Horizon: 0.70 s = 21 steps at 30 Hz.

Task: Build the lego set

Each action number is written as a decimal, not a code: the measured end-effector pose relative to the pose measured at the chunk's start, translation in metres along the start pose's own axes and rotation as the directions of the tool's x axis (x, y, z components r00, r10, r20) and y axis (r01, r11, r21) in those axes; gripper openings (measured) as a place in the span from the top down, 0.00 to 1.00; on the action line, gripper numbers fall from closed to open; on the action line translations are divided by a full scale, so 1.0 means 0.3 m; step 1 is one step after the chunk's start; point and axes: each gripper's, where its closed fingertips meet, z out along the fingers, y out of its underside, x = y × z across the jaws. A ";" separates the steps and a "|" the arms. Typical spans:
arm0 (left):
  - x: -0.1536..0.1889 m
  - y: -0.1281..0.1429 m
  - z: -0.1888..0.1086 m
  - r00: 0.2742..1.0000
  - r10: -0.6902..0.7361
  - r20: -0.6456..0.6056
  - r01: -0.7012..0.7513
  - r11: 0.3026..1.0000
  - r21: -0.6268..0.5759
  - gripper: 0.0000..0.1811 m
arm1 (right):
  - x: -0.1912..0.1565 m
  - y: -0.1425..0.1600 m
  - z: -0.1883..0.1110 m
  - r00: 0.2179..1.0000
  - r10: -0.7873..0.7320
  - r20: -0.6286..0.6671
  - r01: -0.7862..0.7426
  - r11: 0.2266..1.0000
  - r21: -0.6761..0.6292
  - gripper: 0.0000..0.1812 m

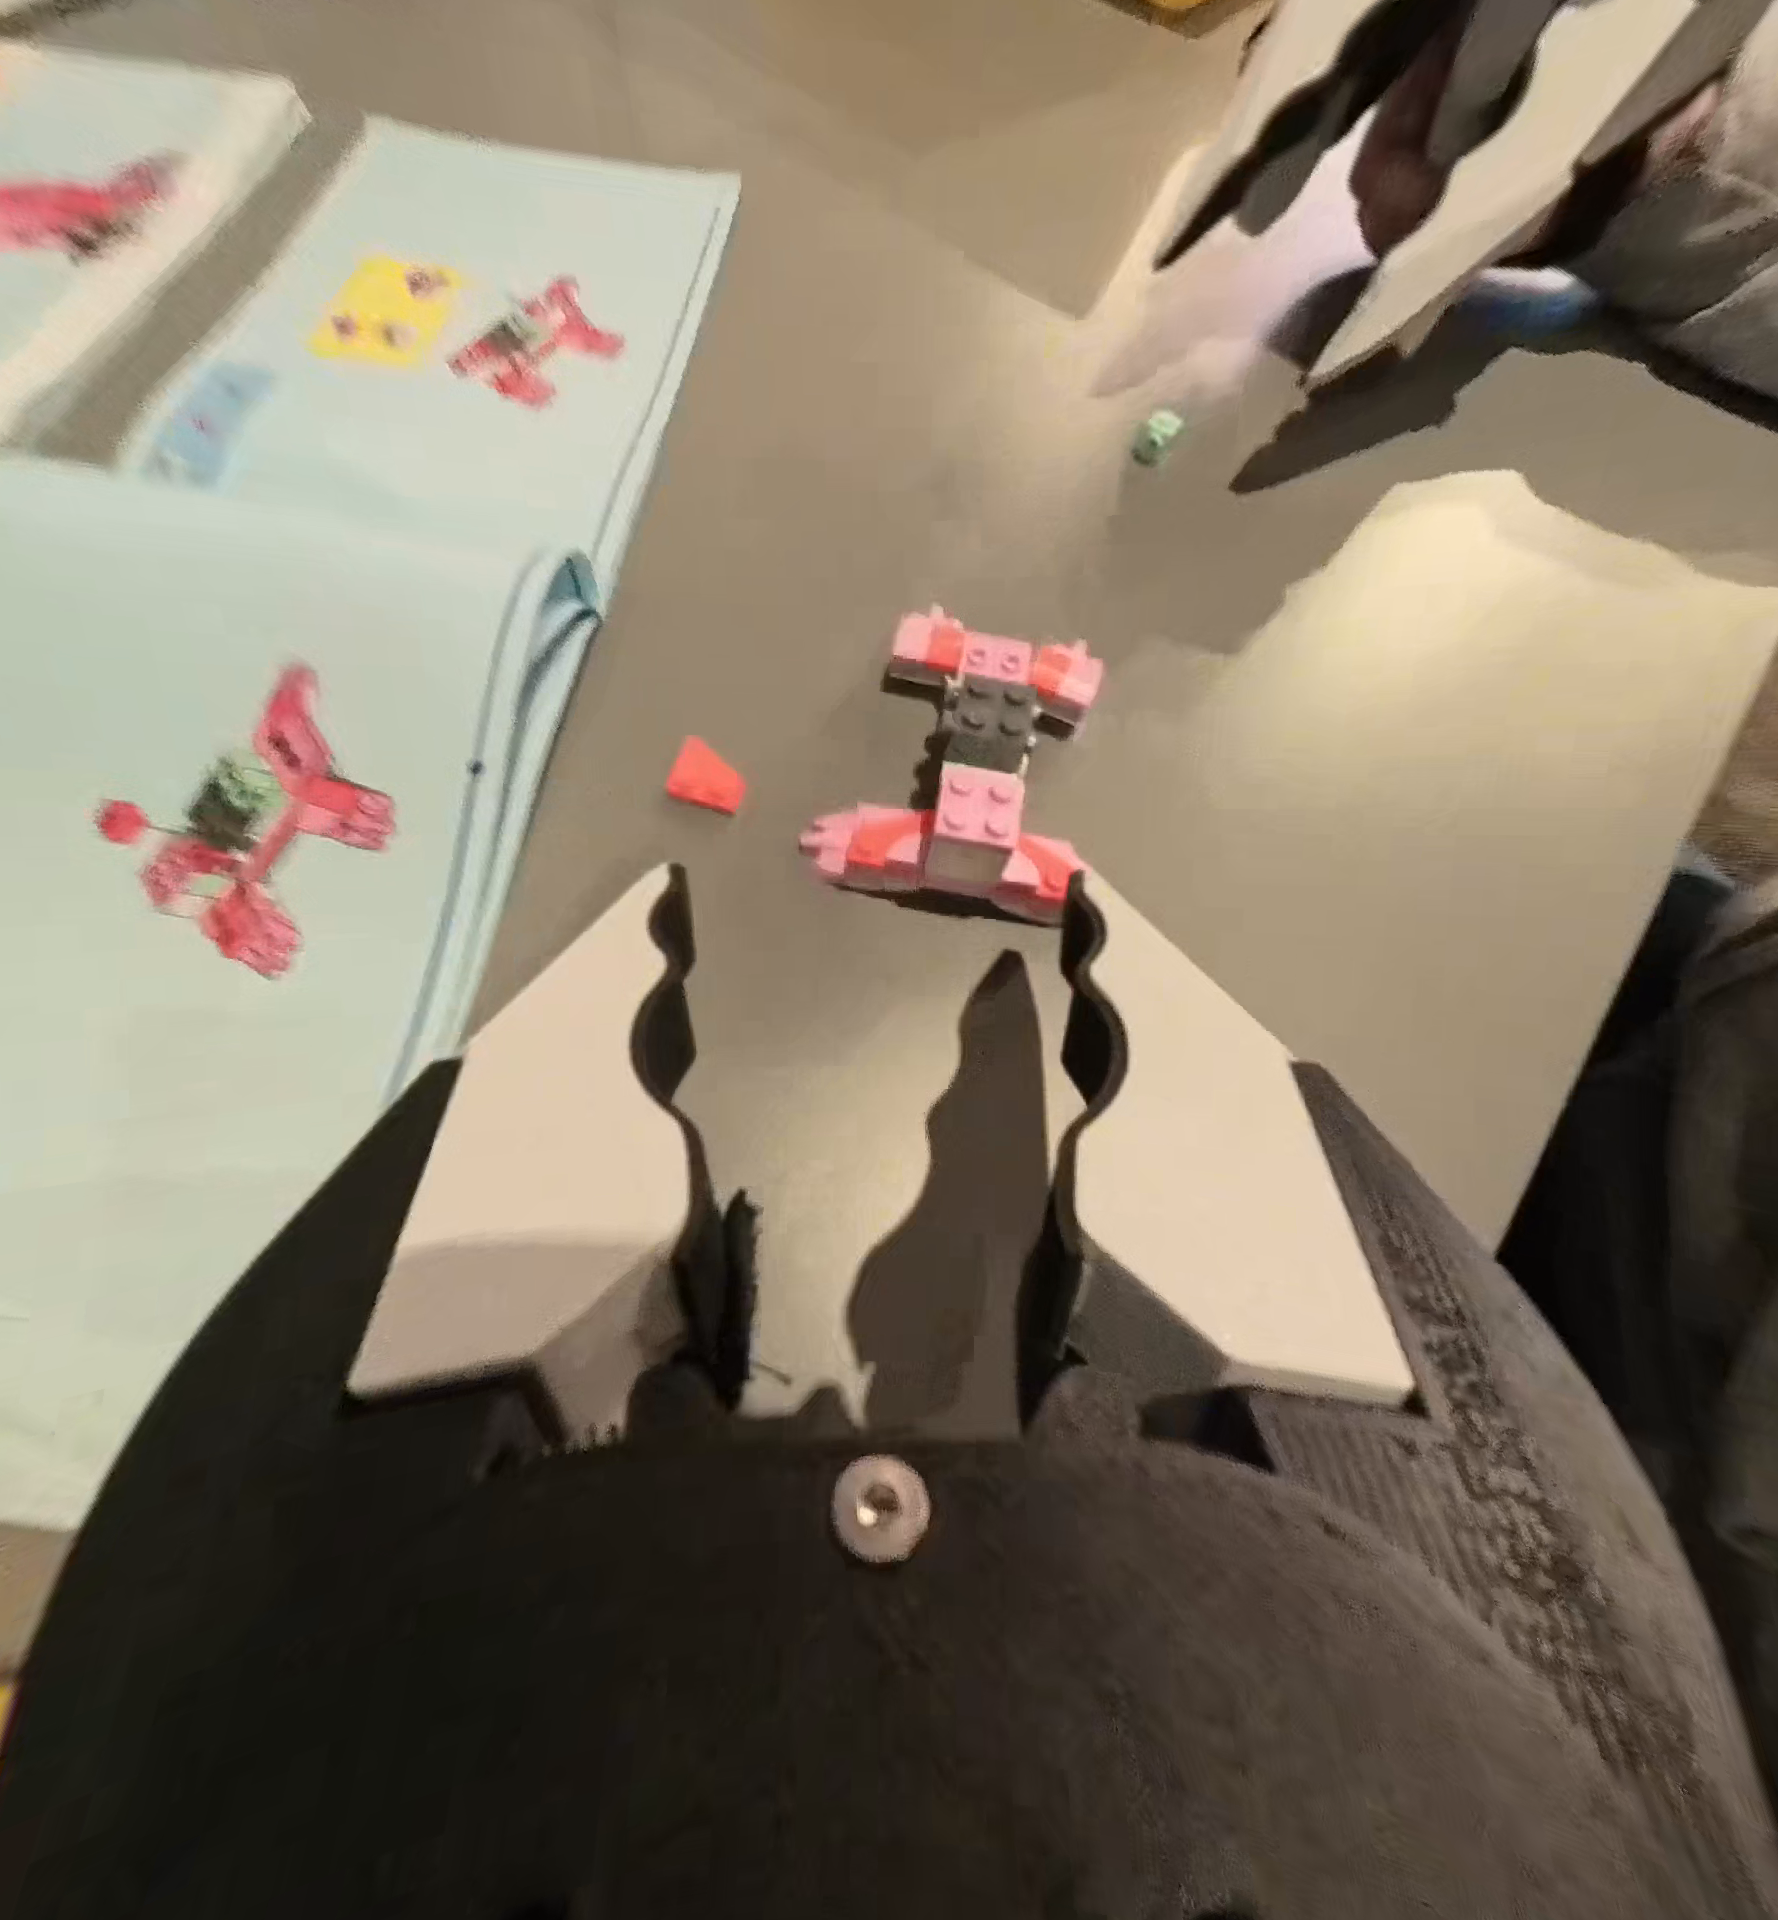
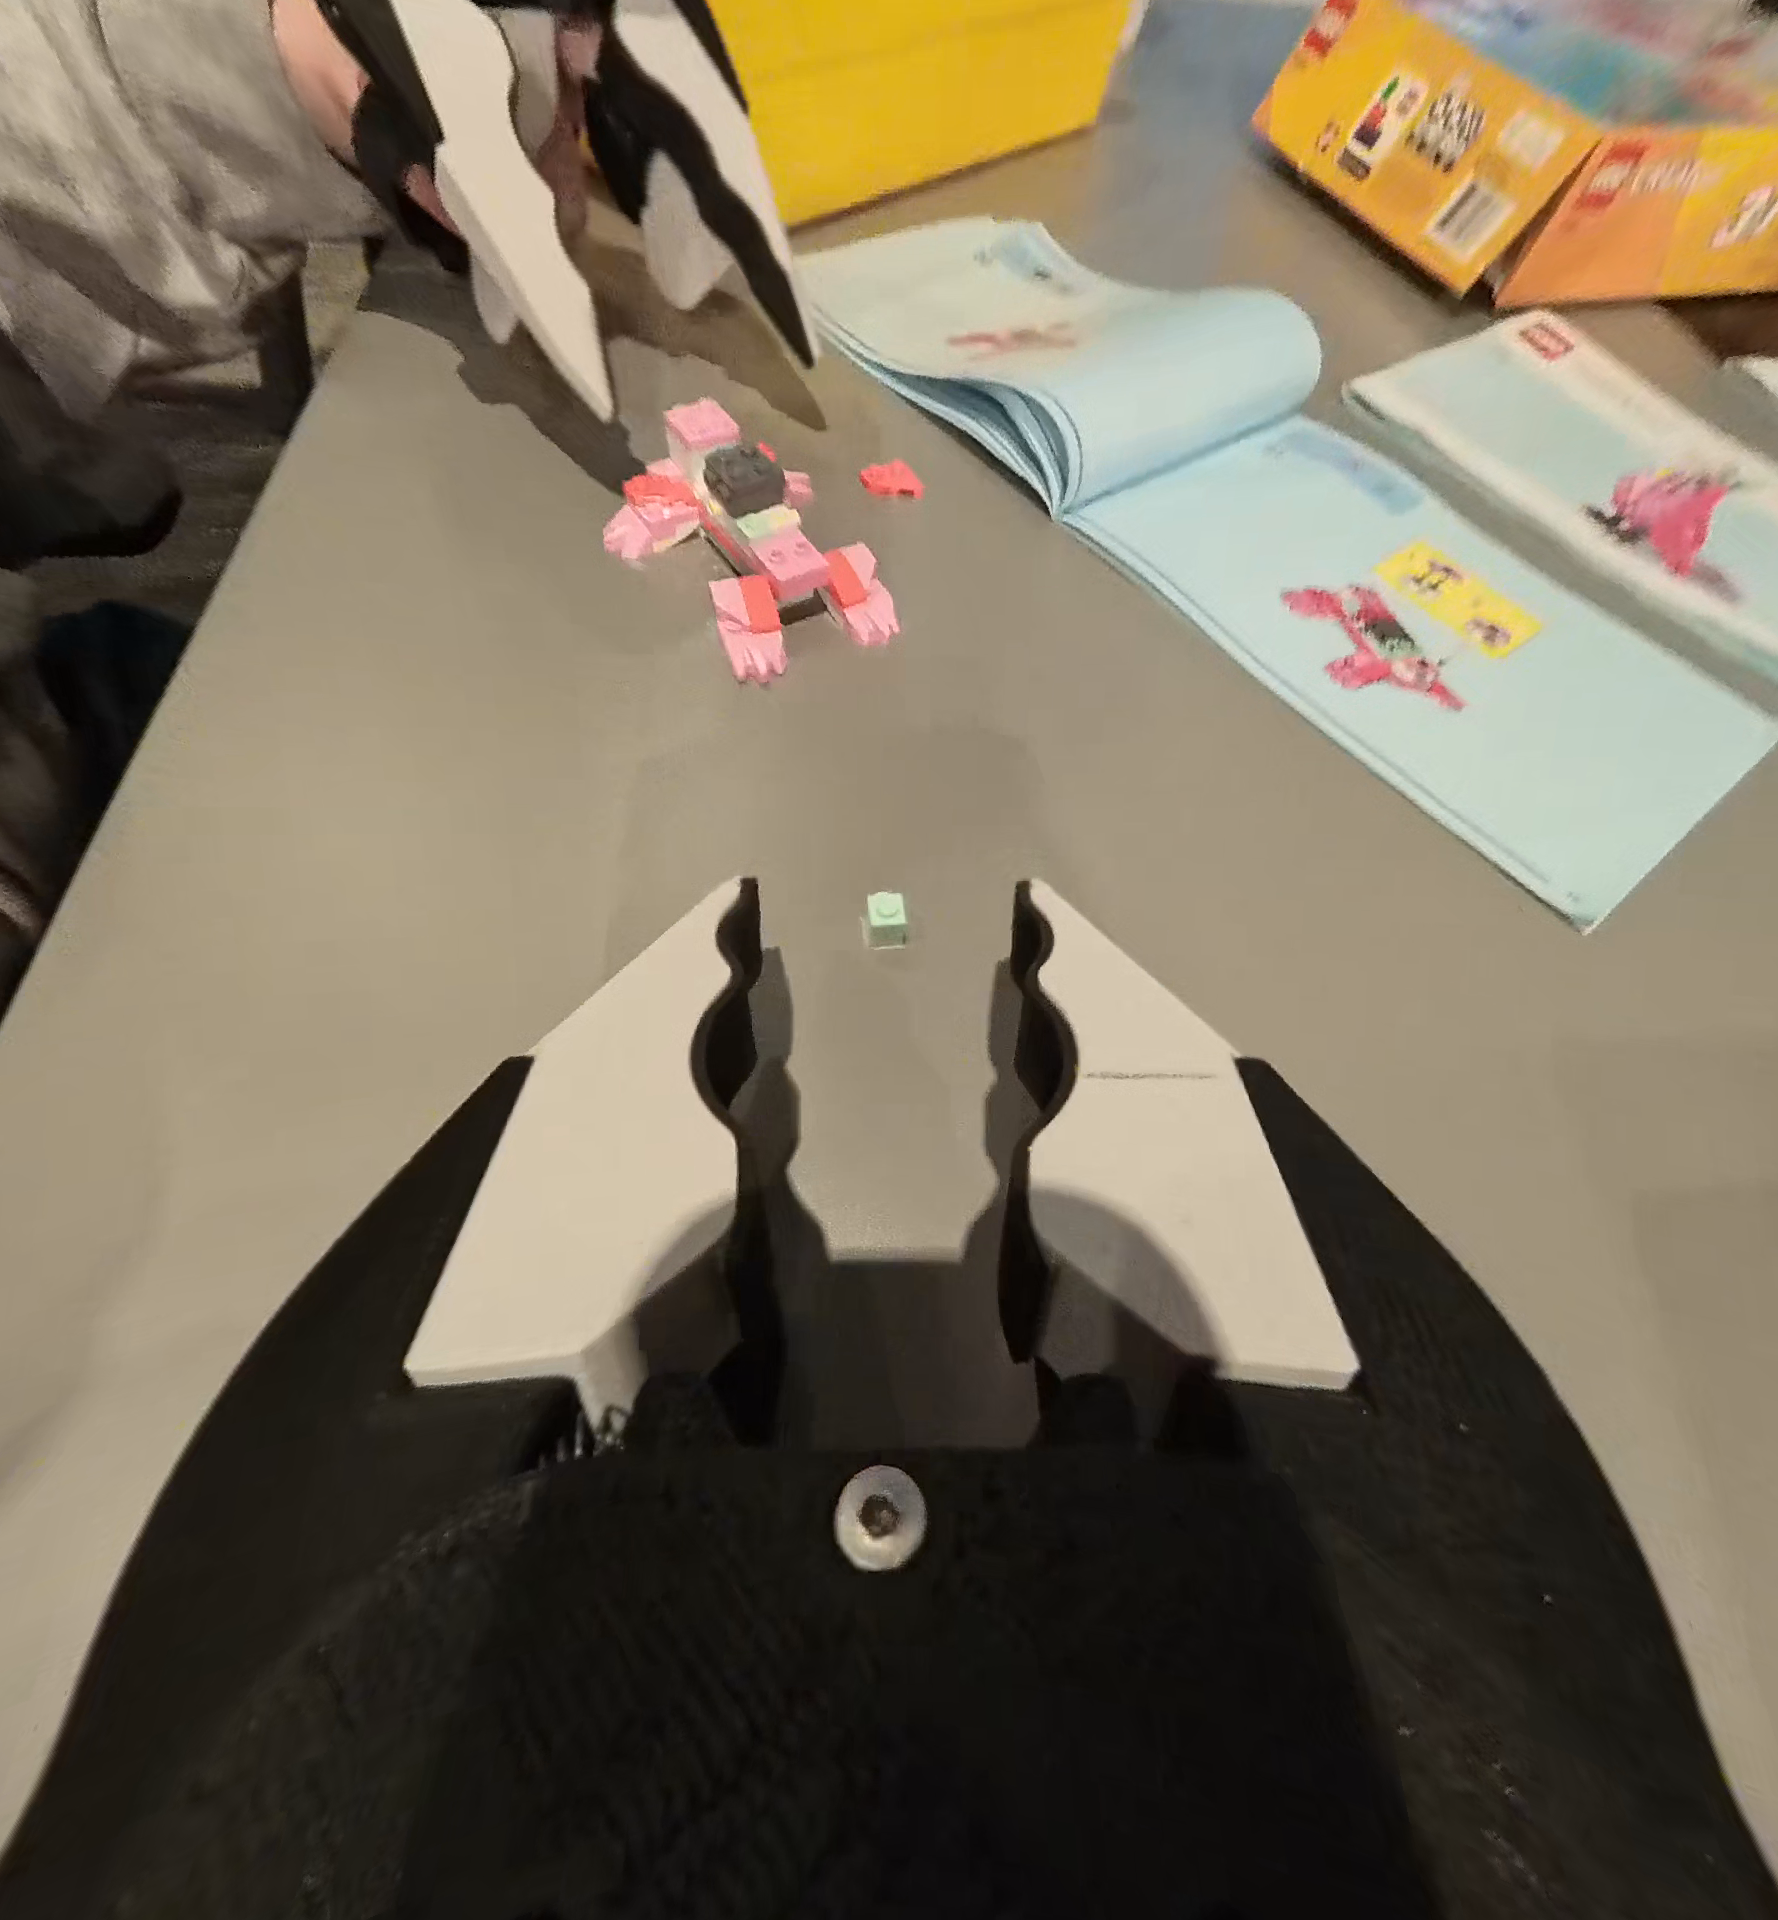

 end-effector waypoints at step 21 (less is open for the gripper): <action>0.060 0.010 0.116 0.983 0.092 -0.160 -0.106 0.991 -0.083 0.68 | -0.108 0.045 0.037 0.969 0.179 0.169 -0.156 0.978 -0.141 0.84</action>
